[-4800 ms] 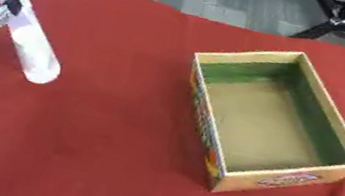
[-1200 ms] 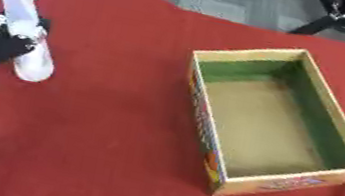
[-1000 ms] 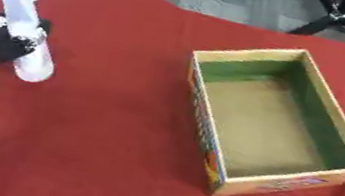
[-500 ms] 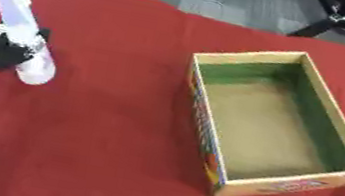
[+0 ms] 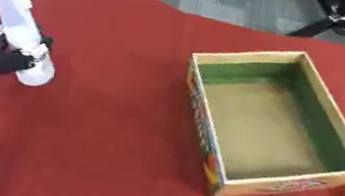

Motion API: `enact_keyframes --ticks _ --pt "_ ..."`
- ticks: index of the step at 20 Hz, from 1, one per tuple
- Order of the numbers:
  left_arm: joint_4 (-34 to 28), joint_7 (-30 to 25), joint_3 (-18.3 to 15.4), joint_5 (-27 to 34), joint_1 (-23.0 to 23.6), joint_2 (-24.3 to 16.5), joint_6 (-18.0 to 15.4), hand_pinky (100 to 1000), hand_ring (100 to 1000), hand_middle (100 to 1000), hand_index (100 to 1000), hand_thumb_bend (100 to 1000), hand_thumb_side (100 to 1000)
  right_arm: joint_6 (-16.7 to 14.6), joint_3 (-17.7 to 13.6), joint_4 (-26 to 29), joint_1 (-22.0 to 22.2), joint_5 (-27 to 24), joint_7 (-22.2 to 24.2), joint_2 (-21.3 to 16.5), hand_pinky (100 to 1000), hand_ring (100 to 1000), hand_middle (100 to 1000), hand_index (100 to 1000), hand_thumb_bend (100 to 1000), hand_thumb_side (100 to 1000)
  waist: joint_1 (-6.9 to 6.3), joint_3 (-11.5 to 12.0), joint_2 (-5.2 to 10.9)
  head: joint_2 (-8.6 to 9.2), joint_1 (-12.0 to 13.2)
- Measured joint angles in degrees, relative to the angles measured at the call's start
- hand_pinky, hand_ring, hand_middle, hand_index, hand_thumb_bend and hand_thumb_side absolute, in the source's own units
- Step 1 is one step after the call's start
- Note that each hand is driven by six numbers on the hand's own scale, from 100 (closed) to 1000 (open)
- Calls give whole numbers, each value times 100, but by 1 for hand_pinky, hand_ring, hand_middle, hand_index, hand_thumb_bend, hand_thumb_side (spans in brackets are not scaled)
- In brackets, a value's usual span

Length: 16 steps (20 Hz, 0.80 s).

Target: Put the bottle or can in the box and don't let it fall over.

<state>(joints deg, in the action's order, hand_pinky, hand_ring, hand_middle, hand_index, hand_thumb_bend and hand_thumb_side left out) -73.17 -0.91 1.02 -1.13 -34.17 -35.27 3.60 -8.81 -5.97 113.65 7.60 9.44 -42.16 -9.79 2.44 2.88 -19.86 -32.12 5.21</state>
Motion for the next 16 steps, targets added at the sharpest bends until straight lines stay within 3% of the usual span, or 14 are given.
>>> enact_keyframes --ticks 7,9,10,12,16 --pt "-3 408 -3 -260 -40 3 151 1000 1000 461 251 100 376 -20 -1 0 2 -78 -27 0 582 667 757 768 100 809 -5 -28 2 -10 -88" --pt "-5 496 17 -285 -40 3 145 1000 1000 407 198 100 533 -18 -1 0 2 -96 -36 0 581 666 757 767 100 808 -5 -28 2 -48 -131" --pt "-10 544 19 -298 -37 3 130 1000 1000 385 185 100 566 -17 -2 0 2 -103 -38 0 581 665 756 767 100 808 -5 -29 2 -58 -150" --pt "-27 648 20 -312 -21 4 93 1000 1000 321 146 100 572 -20 -2 0 2 -118 -44 -1 580 663 755 766 100 809 -5 -31 3 -86 -183" --pt "-62 767 50 -352 -20 6 38 1000 1000 298 126 100 575 -30 -3 0 3 -154 -64 -2 578 662 755 766 100 810 -6 -37 5 -108 -209"
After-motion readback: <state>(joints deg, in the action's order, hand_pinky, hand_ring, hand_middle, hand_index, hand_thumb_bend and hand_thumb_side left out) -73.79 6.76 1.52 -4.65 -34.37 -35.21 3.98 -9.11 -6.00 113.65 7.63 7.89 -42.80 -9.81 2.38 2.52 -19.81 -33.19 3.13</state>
